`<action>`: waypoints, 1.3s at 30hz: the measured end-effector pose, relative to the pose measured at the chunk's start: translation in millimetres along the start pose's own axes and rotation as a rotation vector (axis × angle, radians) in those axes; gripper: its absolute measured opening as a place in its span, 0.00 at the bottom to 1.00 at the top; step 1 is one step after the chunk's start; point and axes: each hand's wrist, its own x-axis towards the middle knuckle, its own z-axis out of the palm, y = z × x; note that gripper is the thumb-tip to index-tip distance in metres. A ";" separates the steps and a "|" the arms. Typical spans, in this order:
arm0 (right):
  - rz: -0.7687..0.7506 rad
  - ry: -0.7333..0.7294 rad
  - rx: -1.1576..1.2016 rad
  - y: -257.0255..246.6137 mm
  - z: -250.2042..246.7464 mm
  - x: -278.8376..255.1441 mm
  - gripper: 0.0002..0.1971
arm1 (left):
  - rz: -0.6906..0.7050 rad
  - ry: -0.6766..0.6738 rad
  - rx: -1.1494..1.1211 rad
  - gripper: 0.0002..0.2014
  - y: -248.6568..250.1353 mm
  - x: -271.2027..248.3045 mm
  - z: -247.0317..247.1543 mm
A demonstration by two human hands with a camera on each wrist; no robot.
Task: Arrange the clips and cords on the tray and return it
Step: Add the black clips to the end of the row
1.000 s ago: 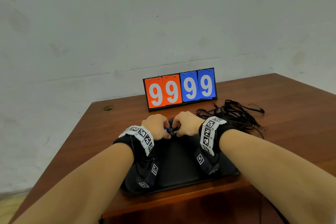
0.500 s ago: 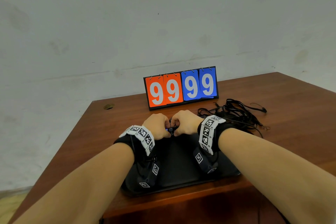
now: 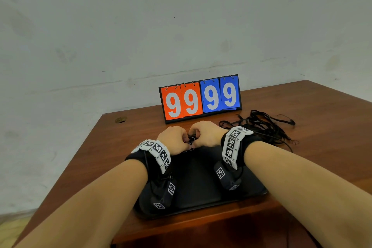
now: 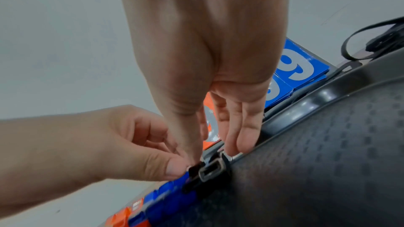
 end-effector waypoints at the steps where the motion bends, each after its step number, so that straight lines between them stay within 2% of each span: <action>1: 0.003 0.017 0.012 2.0 -3.8 -0.5 0.26 | 0.000 0.014 -0.015 0.12 0.7 0.8 -1.5; 4: 0.025 0.060 0.036 9.3 -14.7 -1.5 0.24 | -0.023 0.043 -0.038 0.06 3.8 5.0 -6.8; 10: 0.084 0.121 0.041 22.5 -20.9 1.6 0.18 | -0.080 0.040 -0.071 0.07 8.4 20.2 -8.8; 17: 0.069 0.024 -0.001 30.1 -12.0 17.1 0.20 | -0.049 -0.044 -0.052 0.13 10.2 35.7 -0.9; 28: 0.043 -0.038 0.005 28.9 -2.0 37.7 0.20 | -0.046 -0.127 -0.082 0.16 8.5 43.6 5.0; 39: 0.031 0.081 0.149 35.5 1.3 40.3 0.18 | -0.064 -0.080 -0.110 0.16 11.9 44.5 7.5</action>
